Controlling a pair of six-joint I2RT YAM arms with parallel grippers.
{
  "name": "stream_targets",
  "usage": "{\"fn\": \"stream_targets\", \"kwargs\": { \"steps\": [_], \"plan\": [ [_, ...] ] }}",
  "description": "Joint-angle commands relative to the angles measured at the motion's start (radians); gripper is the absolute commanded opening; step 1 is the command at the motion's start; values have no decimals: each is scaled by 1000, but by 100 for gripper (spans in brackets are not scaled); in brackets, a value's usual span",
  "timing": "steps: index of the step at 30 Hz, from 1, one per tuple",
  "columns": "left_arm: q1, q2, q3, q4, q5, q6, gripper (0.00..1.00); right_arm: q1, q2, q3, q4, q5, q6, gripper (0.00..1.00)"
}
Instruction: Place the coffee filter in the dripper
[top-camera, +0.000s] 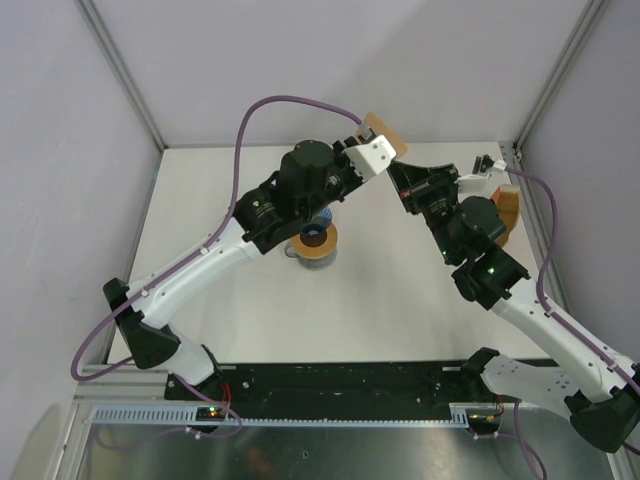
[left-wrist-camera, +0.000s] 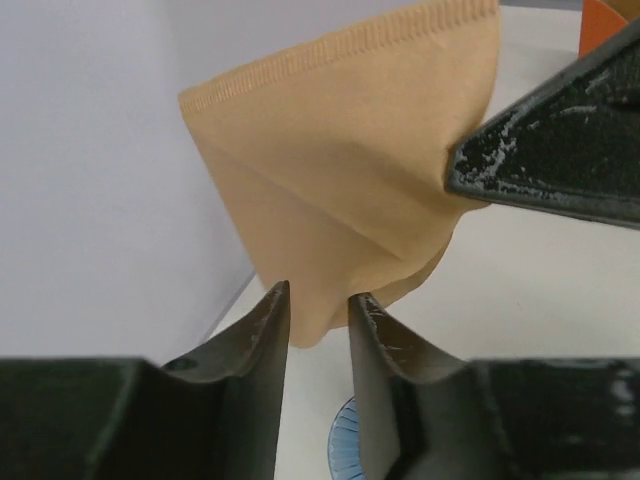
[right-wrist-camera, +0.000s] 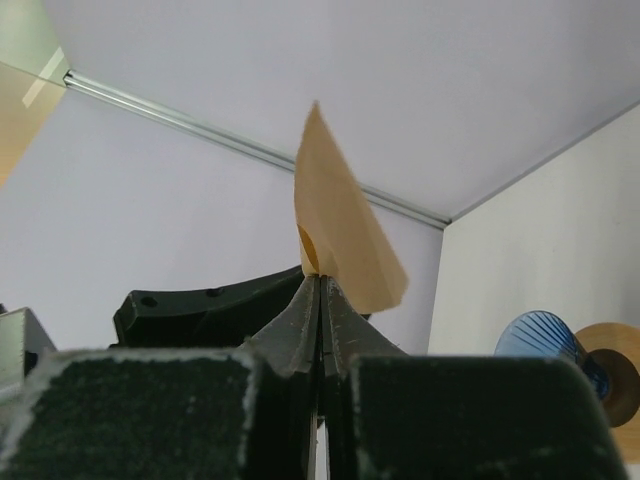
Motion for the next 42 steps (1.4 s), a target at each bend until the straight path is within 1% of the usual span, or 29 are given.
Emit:
{"fn": "stream_targets", "kwargs": {
  "steps": [1,4,5,7,11,13,15,17,19,20,22,23,24,26,28,30,36,40,42],
  "plan": [
    [-15,-7,14,58,-50,31,27,7,2,-13,51,6,21,0],
    [-19,-12,7,59,-51,32,7,6,10,-15,58,3,15,0],
    [-19,-14,3,60,-51,30,4,5,13,-15,59,2,12,0],
    [-20,-20,-7,61,-50,27,1,3,16,-16,59,4,1,0],
    [-19,-33,-21,60,-48,13,0,-8,29,-15,86,-20,-61,0],
    [-18,-36,-26,59,-46,-10,0,-18,38,-15,114,-61,-139,16],
    [-13,-44,-41,58,-46,-49,0,-21,36,-14,104,-84,-259,53],
    [-1,-59,-59,56,-46,-99,0,-18,26,-12,55,-87,-339,75],
    [25,-70,-68,42,-34,-182,0,-10,16,-12,1,-86,-402,87],
    [44,-75,-68,30,-7,-241,0,-1,14,-11,-20,-88,-428,90],
    [93,-87,-65,-3,66,-347,0,25,19,-10,-39,-88,-478,91],
    [115,-92,-65,-16,96,-387,0,36,25,-8,-42,-87,-497,89],
    [128,-95,-66,-25,114,-422,0,50,36,3,-52,-84,-511,86],
    [139,-103,-70,-33,130,-465,0,71,58,24,-82,-49,-529,76],
    [142,-107,-74,-38,139,-479,0,80,76,34,-98,-19,-523,71],
    [142,-105,-75,-40,136,-505,0,83,93,40,-92,-14,-506,70],
    [142,-99,-80,-44,143,-531,0,82,150,47,-18,-2,-477,75],
    [143,-99,-77,-45,133,-531,0,74,162,51,30,6,-479,73],
    [142,-103,-77,-46,138,-530,0,67,166,52,36,19,-475,70]
  ]
}}
